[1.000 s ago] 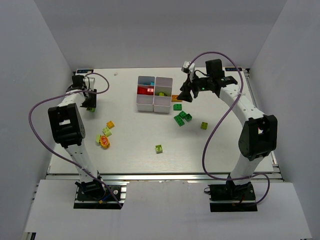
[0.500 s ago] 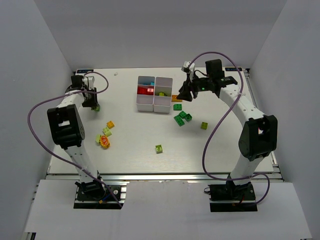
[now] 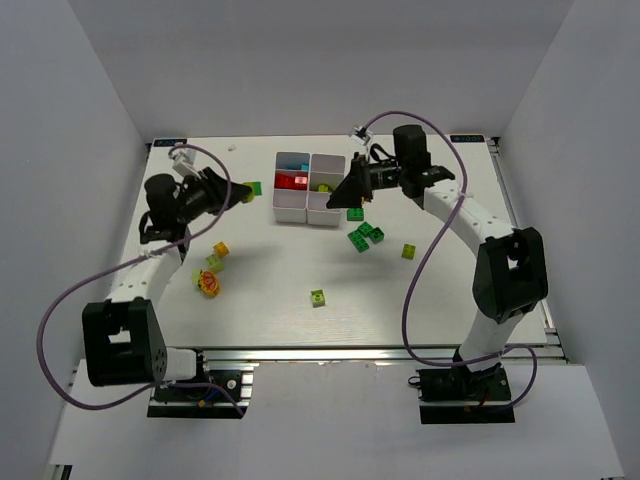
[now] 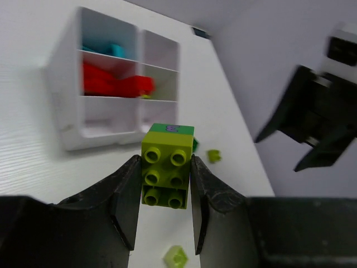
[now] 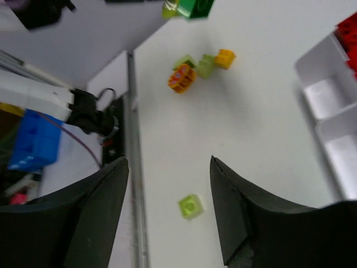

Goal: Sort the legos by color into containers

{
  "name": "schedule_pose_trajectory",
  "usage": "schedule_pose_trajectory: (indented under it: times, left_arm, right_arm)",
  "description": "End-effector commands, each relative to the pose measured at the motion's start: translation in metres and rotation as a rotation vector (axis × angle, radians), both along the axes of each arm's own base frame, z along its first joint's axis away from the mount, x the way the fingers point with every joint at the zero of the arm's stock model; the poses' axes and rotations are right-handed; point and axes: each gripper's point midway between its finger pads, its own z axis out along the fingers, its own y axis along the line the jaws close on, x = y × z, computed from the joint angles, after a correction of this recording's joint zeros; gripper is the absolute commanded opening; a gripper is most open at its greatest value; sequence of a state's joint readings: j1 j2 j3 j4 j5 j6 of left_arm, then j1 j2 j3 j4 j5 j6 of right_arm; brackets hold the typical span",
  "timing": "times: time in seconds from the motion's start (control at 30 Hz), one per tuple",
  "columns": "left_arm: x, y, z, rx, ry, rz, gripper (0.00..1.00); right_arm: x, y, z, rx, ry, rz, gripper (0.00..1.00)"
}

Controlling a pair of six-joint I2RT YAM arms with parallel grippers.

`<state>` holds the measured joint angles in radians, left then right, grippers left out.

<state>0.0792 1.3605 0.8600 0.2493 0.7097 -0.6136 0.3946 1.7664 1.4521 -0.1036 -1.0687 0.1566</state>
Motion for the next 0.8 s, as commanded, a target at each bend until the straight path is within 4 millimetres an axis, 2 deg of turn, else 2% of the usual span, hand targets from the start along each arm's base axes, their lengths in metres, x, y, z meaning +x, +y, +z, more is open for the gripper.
schedule_pose_trajectory:
  times: [0.0, 0.07, 0.17, 0.2, 0.23, 0.37, 0.77]
  left_arm:
    - [-0.036, -0.057, 0.033, -0.139, -0.085, -0.191, 0.0]
    - [-0.049, -0.074, 0.037, -0.165, -0.101, -0.23, 0.0]
    - [-0.057, -0.085, 0.045, -0.213, -0.128, -0.244, 0.0]
    - [-0.059, -0.087, 0.049, -0.237, -0.125, -0.245, 0.0]
    - [-0.061, -0.089, 0.057, -0.248, -0.161, -0.253, 0.0]
    - [-0.068, -0.1, 0.066, -0.281, -0.178, -0.289, 0.0]
    - [-0.077, -0.111, 0.06, -0.308, -0.159, -0.333, 0.0]
  right_arm:
    - [-0.016, 0.021, 0.027, 0.083, 0.114, 0.046, 0.67]
    - [-0.017, 0.029, 0.023, 0.079, 0.159, 0.044, 0.74]
    - [-0.018, 0.039, 0.027, 0.087, 0.169, 0.052, 0.84]
    - [-0.017, 0.041, 0.027, 0.087, 0.169, 0.048, 0.84]
    - [-0.018, 0.043, 0.028, 0.088, 0.177, 0.049, 0.84]
    - [-0.017, 0.051, 0.025, 0.095, 0.175, 0.061, 0.84]
    - [-0.026, 0.067, 0.034, 0.148, 0.174, 0.127, 0.77]
